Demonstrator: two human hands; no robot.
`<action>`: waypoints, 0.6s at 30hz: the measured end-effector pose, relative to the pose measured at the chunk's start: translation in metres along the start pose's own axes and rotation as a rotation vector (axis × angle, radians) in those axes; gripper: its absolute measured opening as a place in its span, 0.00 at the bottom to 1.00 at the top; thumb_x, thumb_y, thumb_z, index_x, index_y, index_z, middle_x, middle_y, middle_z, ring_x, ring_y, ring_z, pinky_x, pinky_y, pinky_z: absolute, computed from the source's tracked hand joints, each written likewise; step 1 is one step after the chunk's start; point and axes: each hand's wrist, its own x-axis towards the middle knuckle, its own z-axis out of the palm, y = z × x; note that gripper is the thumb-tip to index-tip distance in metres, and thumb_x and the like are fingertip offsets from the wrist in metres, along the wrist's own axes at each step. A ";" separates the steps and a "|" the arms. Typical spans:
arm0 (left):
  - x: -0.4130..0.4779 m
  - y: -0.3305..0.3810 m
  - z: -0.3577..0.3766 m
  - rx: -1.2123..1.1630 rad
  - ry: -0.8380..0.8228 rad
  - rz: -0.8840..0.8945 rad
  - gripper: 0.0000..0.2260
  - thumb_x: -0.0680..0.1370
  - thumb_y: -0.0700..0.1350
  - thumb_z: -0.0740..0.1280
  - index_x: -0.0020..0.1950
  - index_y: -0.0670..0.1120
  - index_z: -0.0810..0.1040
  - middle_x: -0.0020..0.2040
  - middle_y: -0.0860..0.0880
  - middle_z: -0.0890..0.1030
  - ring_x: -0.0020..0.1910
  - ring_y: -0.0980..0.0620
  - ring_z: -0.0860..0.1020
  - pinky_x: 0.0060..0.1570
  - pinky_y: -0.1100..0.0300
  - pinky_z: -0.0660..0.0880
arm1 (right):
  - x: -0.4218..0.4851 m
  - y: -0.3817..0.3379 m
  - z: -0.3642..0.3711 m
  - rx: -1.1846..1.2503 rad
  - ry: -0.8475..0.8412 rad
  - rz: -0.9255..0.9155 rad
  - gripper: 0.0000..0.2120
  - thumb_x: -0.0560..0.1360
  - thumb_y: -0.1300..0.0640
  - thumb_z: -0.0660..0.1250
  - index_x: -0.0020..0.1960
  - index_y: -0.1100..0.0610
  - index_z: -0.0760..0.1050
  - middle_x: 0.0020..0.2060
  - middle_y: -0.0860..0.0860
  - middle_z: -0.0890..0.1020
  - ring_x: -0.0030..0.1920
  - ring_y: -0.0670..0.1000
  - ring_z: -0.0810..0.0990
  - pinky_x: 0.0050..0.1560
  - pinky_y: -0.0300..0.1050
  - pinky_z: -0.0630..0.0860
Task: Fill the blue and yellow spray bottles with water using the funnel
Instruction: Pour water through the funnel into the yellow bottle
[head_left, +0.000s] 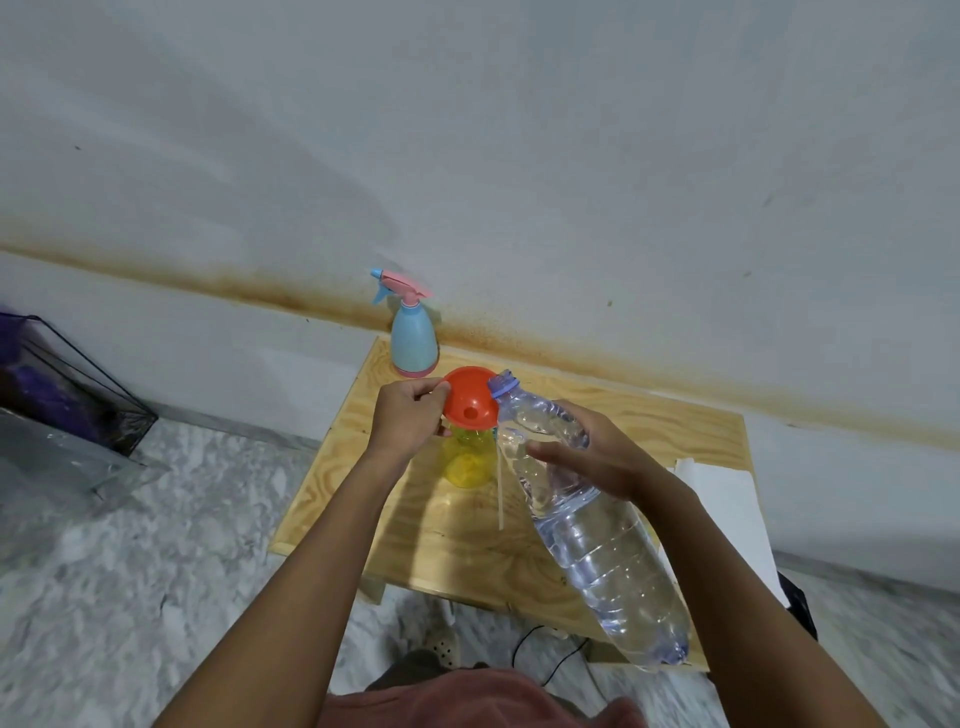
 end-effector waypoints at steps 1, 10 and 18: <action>0.000 0.000 0.000 -0.003 0.000 -0.003 0.11 0.81 0.43 0.67 0.60 0.42 0.82 0.40 0.50 0.82 0.22 0.57 0.77 0.43 0.51 0.83 | -0.004 -0.008 -0.001 0.000 -0.013 0.024 0.31 0.76 0.50 0.70 0.75 0.56 0.64 0.51 0.39 0.71 0.45 0.39 0.73 0.39 0.25 0.70; 0.000 0.000 0.001 -0.015 0.007 -0.001 0.11 0.81 0.42 0.66 0.61 0.40 0.82 0.38 0.50 0.82 0.22 0.59 0.76 0.37 0.56 0.82 | 0.001 -0.005 -0.002 0.014 -0.048 0.051 0.27 0.68 0.37 0.71 0.64 0.41 0.69 0.47 0.40 0.82 0.44 0.40 0.82 0.47 0.38 0.76; 0.000 0.000 0.002 -0.016 0.011 -0.010 0.12 0.81 0.43 0.67 0.61 0.40 0.82 0.40 0.51 0.83 0.24 0.56 0.78 0.36 0.57 0.82 | 0.002 -0.005 -0.003 -0.013 -0.057 0.050 0.19 0.70 0.37 0.70 0.59 0.38 0.74 0.41 0.36 0.84 0.40 0.35 0.82 0.46 0.40 0.74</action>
